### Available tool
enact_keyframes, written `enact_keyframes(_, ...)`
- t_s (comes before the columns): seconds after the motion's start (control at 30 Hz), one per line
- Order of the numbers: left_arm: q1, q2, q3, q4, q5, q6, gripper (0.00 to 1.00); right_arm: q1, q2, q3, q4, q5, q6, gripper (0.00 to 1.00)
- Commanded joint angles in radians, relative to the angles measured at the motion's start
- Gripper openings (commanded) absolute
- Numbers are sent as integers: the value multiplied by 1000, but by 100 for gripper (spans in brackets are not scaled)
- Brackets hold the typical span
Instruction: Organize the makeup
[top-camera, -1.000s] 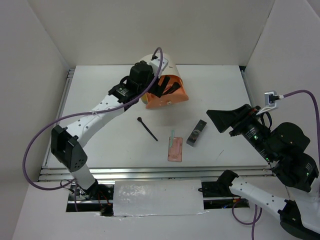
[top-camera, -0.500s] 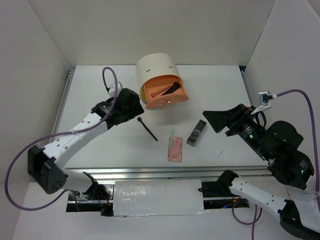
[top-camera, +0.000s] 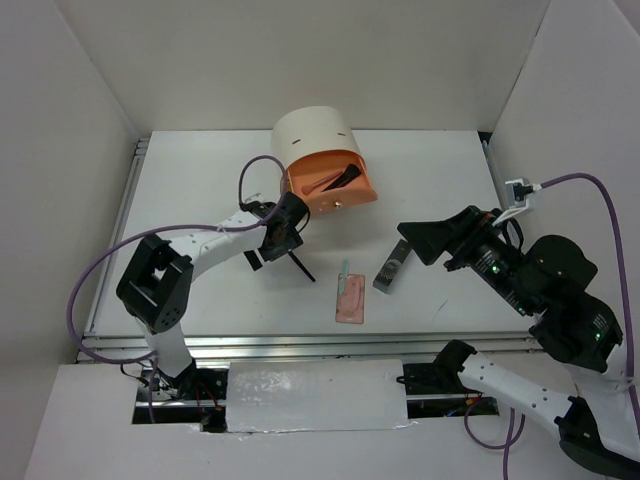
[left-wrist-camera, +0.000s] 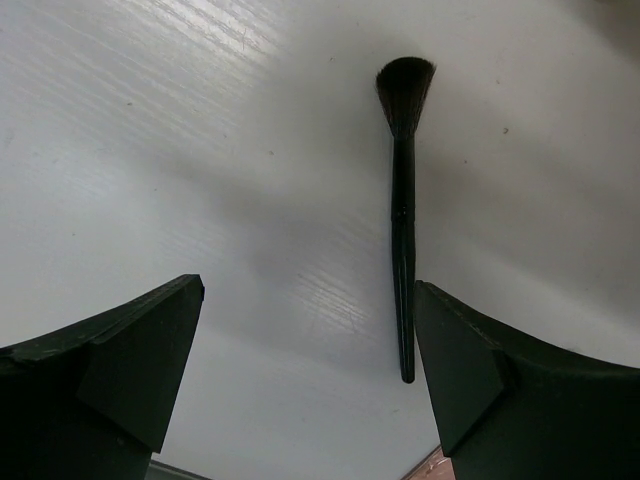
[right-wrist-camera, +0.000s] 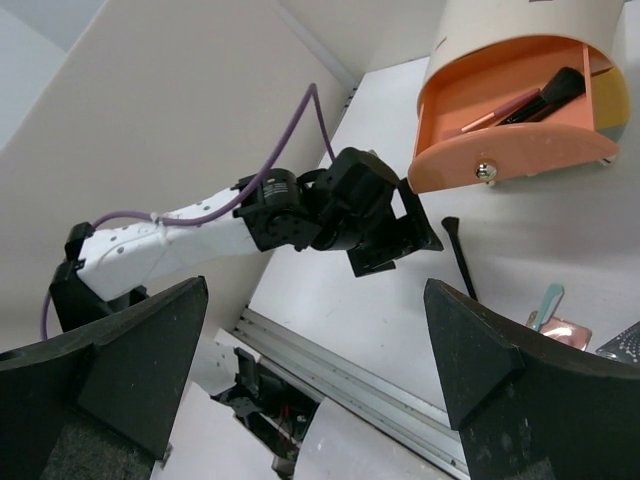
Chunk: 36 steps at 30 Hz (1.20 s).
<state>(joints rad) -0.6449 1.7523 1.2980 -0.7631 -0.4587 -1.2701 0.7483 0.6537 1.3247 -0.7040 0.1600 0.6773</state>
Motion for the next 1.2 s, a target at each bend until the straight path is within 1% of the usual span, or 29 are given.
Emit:
enact_keyframes(0.0, -2, 18, 14, 33, 6, -49, 99, -3, -25, 41, 3, -2, -28, 97)
enact_keyframes(0.2, -1, 93, 40, 47, 8, -78, 98, -1, -45, 42, -12, 7, -38, 97)
enact_keyframes(0.53, 4, 157, 53, 68, 5, -129, 95, -3, -51, 45, -22, 7, -48, 97)
enact_keyframes(0.67, 5, 197, 86, 36, -3, -138, 92, -3, -48, 45, -22, 9, -53, 97)
enact_keyframes(0.7, 5, 203, 96, 7, -8, -149, 91, -1, -48, 45, -22, 9, -54, 97)
enact_keyframes(0.83, 8, 214, 84, -4, -5, -163, 86, -1, -49, 41, -12, 12, -55, 97)
enact_keyframes(0.87, 8, 211, 78, -5, -2, -166, 83, -1, -49, 41, -11, 12, -55, 97)
enact_keyframes(0.9, 8, 210, 72, -7, -5, -166, 74, -1, -49, 42, -9, 12, -55, 97)
enact_keyframes(0.97, 8, 197, 67, -21, -11, -175, 67, -1, -46, 45, -9, 13, -58, 97)
enact_keyframes(1.03, 11, 178, 49, -25, -18, -181, 66, -3, -46, 47, -8, 16, -59, 97)
enact_keyframes(1.07, 14, 170, 40, -24, -20, -181, 61, -1, -45, 47, -6, 15, -59, 97)
enact_keyframes(1.1, 19, 165, 20, -25, -20, -181, 59, -1, -46, 44, -5, 16, -59, 97)
enact_keyframes(1.13, 30, 150, 11, -25, -17, -180, 54, -1, -46, 44, 0, 15, -58, 97)
enact_keyframes(1.17, 34, 141, -2, -25, -18, -178, 41, -3, -45, 42, 1, 13, -56, 97)
